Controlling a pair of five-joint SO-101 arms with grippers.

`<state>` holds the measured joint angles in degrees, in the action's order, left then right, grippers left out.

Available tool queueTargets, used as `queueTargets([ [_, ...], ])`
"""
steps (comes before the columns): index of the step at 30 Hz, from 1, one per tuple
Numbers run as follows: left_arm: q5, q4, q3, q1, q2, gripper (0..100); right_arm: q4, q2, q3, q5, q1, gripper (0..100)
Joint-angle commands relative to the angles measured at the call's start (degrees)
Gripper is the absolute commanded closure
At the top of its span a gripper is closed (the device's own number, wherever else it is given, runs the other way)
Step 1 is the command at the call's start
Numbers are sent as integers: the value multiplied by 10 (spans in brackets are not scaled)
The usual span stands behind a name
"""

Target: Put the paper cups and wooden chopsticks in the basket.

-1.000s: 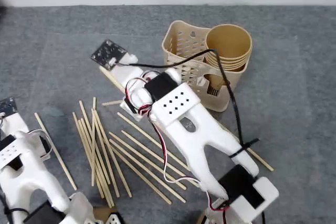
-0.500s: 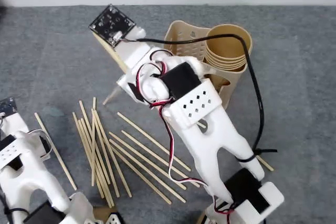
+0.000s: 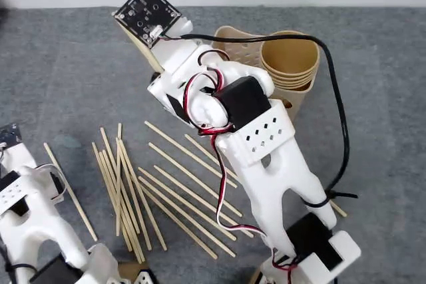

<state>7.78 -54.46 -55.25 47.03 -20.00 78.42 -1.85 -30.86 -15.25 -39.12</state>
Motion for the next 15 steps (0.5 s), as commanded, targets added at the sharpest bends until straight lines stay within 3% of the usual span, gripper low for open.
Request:
queueTargets([
  [1,-4,10,0,-4,-19,931,-57,-35,-31,-5,25,991],
  [8,-3,11,0,-4,-18,931,-169,-40,-33,-3,64,991],
  [15,-3,11,0,-4,-18,931,-193,-35,-110,42,86,991],
])
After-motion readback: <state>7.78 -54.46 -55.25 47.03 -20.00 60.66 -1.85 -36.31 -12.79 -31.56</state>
